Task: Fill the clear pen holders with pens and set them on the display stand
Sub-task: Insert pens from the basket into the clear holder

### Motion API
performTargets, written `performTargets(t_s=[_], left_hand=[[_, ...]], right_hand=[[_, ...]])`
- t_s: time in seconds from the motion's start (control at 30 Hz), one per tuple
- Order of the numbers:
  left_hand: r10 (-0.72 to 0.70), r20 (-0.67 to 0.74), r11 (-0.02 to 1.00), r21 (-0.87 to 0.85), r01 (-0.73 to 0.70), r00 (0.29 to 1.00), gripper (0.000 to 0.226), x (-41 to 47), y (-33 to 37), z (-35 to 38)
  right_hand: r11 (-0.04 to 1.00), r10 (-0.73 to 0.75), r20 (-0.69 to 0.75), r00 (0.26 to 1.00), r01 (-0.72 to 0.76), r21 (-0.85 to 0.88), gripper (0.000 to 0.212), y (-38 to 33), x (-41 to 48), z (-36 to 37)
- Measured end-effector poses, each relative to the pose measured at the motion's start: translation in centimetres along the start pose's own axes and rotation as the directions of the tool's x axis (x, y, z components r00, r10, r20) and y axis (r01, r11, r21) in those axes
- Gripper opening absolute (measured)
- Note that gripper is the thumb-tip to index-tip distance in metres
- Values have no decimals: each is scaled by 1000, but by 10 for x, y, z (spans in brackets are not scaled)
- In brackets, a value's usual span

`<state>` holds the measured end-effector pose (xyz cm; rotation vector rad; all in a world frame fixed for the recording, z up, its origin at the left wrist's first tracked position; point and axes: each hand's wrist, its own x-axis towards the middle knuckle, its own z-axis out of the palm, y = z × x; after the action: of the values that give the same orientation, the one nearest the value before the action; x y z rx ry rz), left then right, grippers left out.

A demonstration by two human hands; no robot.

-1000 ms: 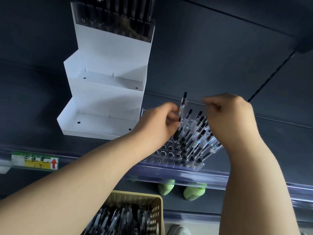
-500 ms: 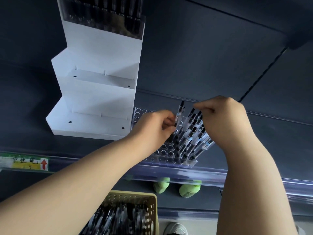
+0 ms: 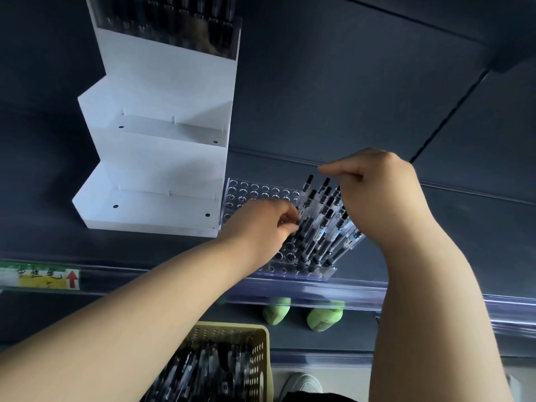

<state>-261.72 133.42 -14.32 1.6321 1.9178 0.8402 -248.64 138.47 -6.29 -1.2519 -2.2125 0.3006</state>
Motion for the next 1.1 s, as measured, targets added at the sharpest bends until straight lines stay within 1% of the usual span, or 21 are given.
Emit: performTargets(t_s=[0.27, 0.43, 0.57, 0.73, 0.87, 1.0, 1.1], left_hand=[[-29, 3, 1000, -3, 29, 1000, 19, 1, 1, 1], [-17, 32, 999, 37, 16, 999, 27, 0, 1, 5], [-17, 13, 998, 61, 17, 1000, 26, 0, 1, 4], [-52, 1, 997, 64, 52, 999, 23, -1, -6, -1], [-36, -47, 993, 115, 41, 998, 21, -7, -9, -9], [-19, -99, 985, 169, 36, 995, 23, -21, -12, -21], [4, -137, 969, 246, 30, 991, 23, -44, -18, -32]], right_hand=[[1000, -1, 3, 1000, 1, -17, 43, 1, 0, 3], [1000, 10, 17, 1000, -10, -16, 42, 3, 1, 4], [1000, 25, 13, 1000, -25, -10, 42, 3, 1, 3], [999, 23, 23, 999, -22, -34, 42, 1, 0, 2], [999, -28, -2, 1000, 28, -44, 40, -6, -5, 0], [987, -141, -21, 990, 139, -85, 40, -20, -17, 5], [971, -206, 9, 978, 206, -120, 43, -32, -34, 15]])
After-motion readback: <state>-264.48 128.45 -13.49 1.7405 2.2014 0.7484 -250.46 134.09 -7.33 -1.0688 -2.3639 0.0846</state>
